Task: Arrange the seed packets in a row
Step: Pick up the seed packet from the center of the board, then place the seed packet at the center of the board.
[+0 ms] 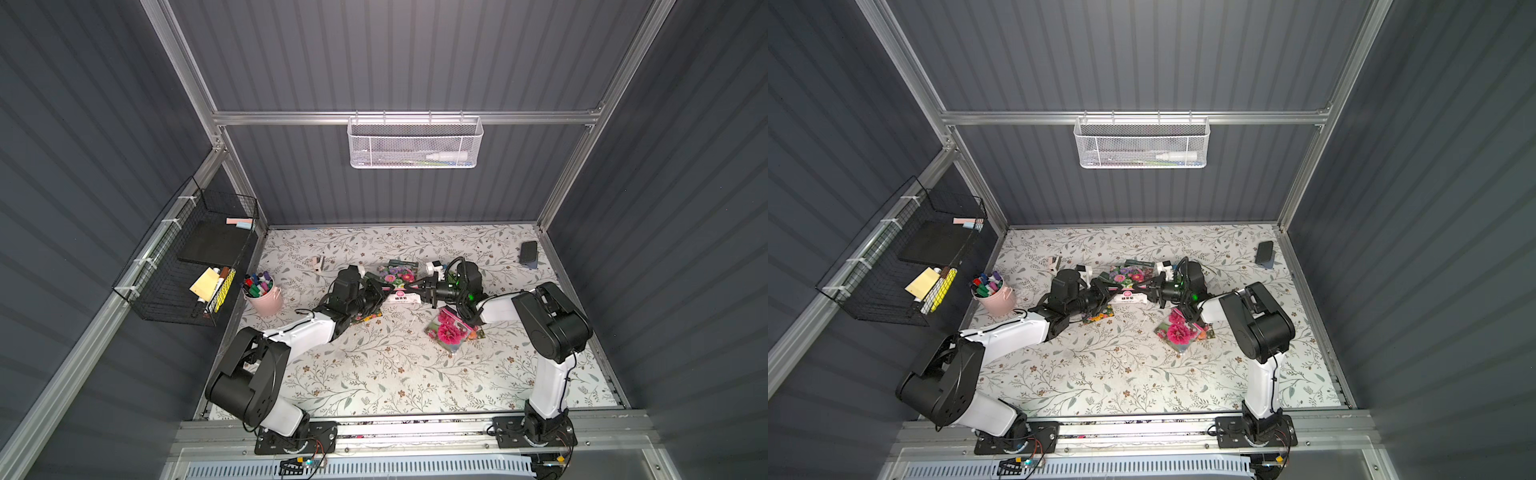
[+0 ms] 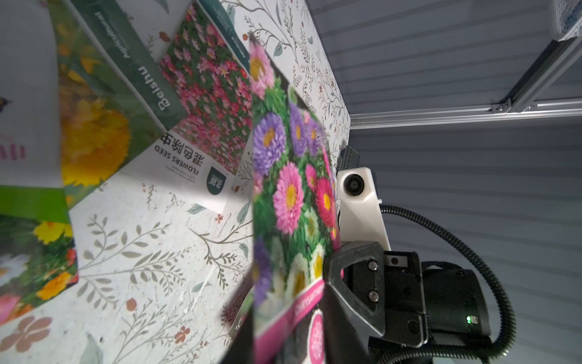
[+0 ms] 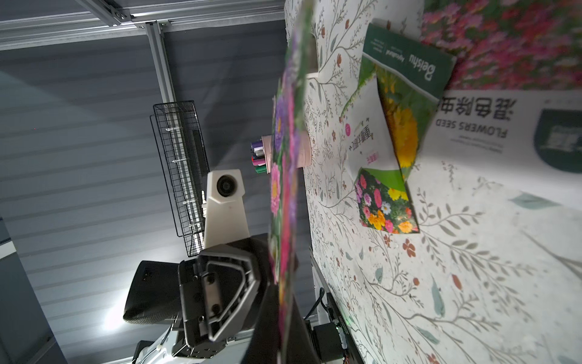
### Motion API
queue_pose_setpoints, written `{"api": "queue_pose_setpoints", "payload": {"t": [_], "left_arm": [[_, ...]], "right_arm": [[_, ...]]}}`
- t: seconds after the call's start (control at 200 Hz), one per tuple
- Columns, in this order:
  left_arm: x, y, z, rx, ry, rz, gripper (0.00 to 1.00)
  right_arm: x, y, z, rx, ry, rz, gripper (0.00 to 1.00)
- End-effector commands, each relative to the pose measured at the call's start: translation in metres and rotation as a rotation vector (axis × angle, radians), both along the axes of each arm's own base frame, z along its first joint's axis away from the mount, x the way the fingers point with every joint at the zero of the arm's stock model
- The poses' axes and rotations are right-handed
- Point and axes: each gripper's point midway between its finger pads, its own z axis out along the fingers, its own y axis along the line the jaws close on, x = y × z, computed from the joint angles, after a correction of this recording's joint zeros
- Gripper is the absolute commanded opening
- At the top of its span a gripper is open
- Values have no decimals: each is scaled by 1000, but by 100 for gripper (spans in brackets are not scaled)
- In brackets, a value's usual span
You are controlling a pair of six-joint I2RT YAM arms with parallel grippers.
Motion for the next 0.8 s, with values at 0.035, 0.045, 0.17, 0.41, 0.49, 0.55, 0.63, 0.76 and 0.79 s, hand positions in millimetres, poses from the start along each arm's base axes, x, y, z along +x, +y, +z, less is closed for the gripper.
{"api": "queue_pose_setpoints", "payload": {"t": [0.035, 0.045, 0.17, 0.41, 0.49, 0.55, 0.63, 0.76, 0.79], "left_arm": [[-28, 21, -14, 134, 57, -54, 99], [-29, 23, -14, 147, 57, -56, 99], [-51, 57, -13, 299, 113, -90, 99], [-92, 142, 9, 760, 155, -99, 100], [-102, 165, 18, 875, 155, -73, 99], [-111, 186, 23, 970, 172, -41, 99], [-124, 214, 29, 1091, 194, 16, 99], [-139, 248, 38, 1236, 201, 100, 99], [-142, 253, 41, 1258, 200, 116, 100]], "right_arm": [[-6, 5, 13, -29, -50, 20, 0], [-7, 6, 13, -35, -52, 22, 0], [-19, 15, 11, -124, -85, 44, 0], [-51, 67, 3, -288, -130, 97, 0], [-61, 93, -8, -304, -93, 102, 0], [-66, 113, -15, -291, -59, 106, 0], [-77, 140, -25, -295, -27, 115, 0], [-92, 175, -40, -340, -5, 104, 0], [-94, 183, -43, -351, -5, 100, 0]]}}
